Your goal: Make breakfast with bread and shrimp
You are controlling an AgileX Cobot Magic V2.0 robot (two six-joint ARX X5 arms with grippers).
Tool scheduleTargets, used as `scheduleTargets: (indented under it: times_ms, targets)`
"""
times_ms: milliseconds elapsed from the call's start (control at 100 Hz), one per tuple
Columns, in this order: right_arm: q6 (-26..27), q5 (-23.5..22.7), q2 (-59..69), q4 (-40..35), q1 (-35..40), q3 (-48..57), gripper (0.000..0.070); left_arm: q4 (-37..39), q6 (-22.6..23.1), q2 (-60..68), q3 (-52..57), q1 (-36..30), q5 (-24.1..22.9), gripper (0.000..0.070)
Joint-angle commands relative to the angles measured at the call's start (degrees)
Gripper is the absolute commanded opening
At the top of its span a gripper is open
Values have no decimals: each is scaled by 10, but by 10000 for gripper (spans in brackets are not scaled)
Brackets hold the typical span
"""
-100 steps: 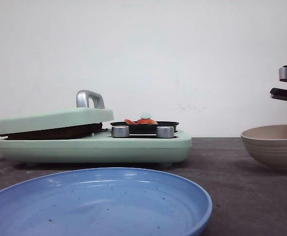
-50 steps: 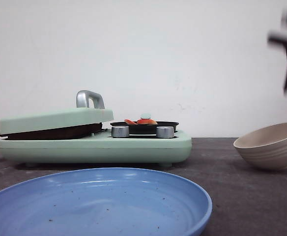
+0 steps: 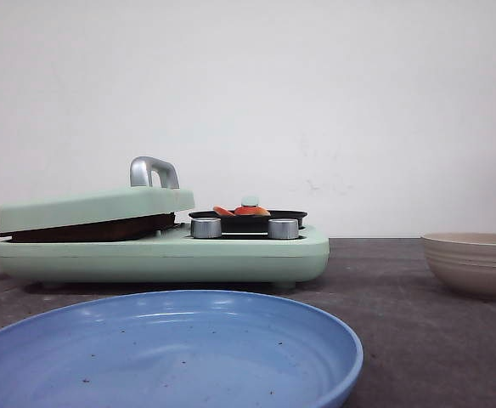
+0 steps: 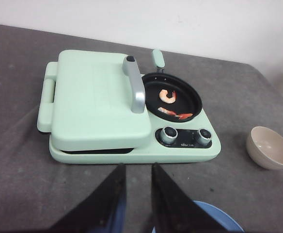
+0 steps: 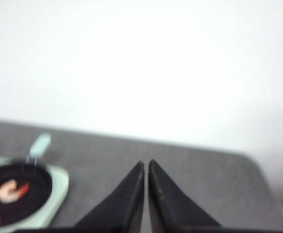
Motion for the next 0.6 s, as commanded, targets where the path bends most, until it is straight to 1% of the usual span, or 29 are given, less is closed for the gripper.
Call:
scheduleTargets:
  times_ms: [0,70,110,190,250,340,420,590]
  targets:
    - [25,22,-25,55,8,-38,4,7,26,3,6,-3,-12,10]
    - [61,49,-63,96,15,-89,4,6,45,2,6,-3,-25,10]
    - [82,71,-85,97,16,-118,4,4,48,2,6,-3,-29,10]
    - [96,91,-111,92,17,-160,4,1,48,2,6,-3,-33,10]
    - [96,93,-122,79,16,-177,4,-3,43,2,6,-3,-29,10]
    - [97,85,-132,27,16,-181,4,-17,30,2,6,-3,-27,11]
    - [96,86,-139,1,16,-181,4,-30,26,2,6,-3,-28,11]
    - [96,88,-143,-2,16,-180,4,-32,27,1,6,-3,-28,11]
